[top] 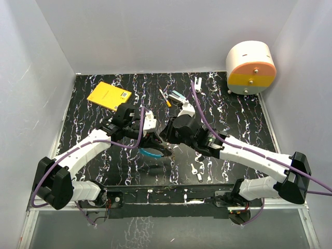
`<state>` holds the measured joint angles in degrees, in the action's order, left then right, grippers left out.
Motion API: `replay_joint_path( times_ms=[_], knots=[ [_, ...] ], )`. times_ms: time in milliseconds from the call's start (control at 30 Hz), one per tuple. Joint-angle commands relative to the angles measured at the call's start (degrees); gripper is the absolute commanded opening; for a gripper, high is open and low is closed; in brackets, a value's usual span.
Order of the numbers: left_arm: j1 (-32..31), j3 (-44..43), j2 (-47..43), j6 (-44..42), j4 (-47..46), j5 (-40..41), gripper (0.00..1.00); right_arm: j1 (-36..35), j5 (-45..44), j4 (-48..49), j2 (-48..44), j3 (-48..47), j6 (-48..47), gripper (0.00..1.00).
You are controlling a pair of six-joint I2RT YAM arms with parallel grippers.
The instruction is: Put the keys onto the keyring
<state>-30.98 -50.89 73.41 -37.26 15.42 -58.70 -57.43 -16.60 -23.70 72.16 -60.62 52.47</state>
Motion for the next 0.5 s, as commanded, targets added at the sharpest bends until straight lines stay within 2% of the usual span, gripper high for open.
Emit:
replay_joint_path(
  times_ms=[0, 467],
  knots=[
    [-0.2, -1.3, -1.0, 0.5, -1.4, -2.3, 0.0, -1.5, 1.2, 2.6, -0.5, -3.4, -1.4, 0.24],
    [-0.2, -1.6, -1.2, -0.7, -0.5, -2.2, 0.0, -3.8, 0.4, -1.2, -2.5, -1.3, 1.2, 0.24]
  ],
)
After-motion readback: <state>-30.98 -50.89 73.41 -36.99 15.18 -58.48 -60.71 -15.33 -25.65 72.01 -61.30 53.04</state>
